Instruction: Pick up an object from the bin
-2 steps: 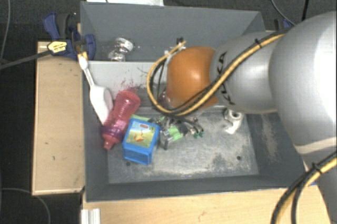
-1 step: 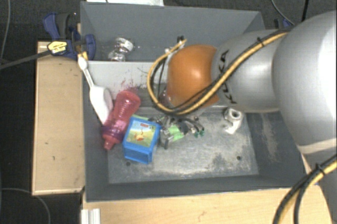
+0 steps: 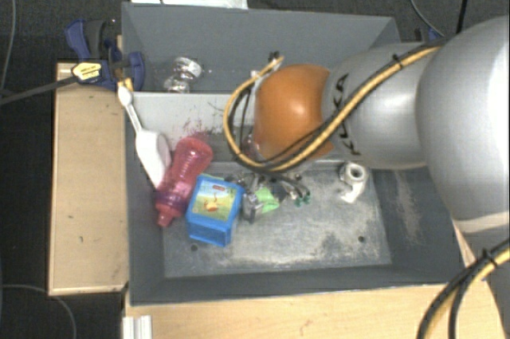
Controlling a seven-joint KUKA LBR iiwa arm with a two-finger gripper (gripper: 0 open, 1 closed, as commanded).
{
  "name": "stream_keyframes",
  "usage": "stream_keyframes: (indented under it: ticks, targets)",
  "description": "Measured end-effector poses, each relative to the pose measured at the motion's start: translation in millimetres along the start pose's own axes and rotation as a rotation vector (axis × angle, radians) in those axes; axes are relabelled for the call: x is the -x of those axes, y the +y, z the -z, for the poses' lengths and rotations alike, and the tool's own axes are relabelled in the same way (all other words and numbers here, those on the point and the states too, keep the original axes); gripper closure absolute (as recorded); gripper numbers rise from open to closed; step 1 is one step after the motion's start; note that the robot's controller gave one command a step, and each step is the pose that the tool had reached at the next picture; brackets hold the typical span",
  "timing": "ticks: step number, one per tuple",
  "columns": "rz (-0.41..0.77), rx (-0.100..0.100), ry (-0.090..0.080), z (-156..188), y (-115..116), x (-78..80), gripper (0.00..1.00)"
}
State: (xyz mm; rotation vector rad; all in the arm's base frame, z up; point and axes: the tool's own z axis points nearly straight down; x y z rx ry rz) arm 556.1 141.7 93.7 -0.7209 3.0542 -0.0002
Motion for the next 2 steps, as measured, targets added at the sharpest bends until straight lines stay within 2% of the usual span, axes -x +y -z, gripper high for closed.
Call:
stream_keyframes:
  ticks: [1, 2]
  targets:
    - [-0.001, 0.001, 0.006, 8.2, 0.0, -1.3, 1.00]
    - [-0.002, 0.001, 0.003, 23.8, 0.1, -0.5, 1.00]
